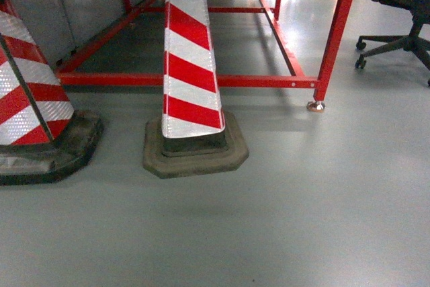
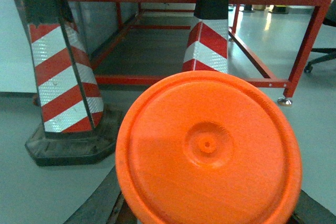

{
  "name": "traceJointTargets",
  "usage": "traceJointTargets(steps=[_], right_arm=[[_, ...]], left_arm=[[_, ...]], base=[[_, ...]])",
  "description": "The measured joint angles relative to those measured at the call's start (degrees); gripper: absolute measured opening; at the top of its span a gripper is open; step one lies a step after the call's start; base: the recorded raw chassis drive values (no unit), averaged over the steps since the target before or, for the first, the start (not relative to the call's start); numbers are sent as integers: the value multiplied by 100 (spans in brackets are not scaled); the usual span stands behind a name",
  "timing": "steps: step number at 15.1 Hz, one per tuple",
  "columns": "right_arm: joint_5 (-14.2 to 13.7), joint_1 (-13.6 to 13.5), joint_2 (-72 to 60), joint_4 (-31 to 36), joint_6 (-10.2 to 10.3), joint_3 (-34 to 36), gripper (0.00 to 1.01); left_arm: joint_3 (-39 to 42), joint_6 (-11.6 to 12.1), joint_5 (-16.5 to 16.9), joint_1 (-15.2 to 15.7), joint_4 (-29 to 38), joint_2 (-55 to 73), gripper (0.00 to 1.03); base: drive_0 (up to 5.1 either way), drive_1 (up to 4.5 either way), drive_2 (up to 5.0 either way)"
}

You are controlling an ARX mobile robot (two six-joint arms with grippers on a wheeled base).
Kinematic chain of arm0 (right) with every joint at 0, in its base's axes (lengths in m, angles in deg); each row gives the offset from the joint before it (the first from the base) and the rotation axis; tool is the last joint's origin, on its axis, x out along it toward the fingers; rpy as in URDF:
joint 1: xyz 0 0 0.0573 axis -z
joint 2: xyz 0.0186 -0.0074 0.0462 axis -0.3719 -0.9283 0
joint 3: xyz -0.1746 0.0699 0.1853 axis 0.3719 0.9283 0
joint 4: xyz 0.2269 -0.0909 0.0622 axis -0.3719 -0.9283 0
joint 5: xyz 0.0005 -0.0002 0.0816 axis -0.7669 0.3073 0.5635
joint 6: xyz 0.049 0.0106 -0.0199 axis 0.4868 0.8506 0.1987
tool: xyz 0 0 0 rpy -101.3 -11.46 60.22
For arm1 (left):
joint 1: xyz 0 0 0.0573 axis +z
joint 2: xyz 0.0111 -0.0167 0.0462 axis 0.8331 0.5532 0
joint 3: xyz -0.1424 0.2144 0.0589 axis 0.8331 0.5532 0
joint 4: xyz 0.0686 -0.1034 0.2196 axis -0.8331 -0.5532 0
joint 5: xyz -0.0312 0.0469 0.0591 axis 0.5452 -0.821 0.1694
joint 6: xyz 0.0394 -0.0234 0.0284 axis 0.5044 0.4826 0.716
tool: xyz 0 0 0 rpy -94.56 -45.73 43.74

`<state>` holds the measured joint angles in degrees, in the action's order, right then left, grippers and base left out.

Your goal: Pick capacitor and pack into box

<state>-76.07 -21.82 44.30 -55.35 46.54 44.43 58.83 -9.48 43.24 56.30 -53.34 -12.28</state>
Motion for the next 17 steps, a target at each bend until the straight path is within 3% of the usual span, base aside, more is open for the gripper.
traceJointTargets(steps=[10,17], right_arm=[[2,0,0,-26,0,-2,98],[0,0,0,-13,0,-2,98]], left_arm=[[0,0,15,0,-11,0,44],[0,0,13,0,-2,0,44]], base=[[10,413,-393],[0,0,0]])
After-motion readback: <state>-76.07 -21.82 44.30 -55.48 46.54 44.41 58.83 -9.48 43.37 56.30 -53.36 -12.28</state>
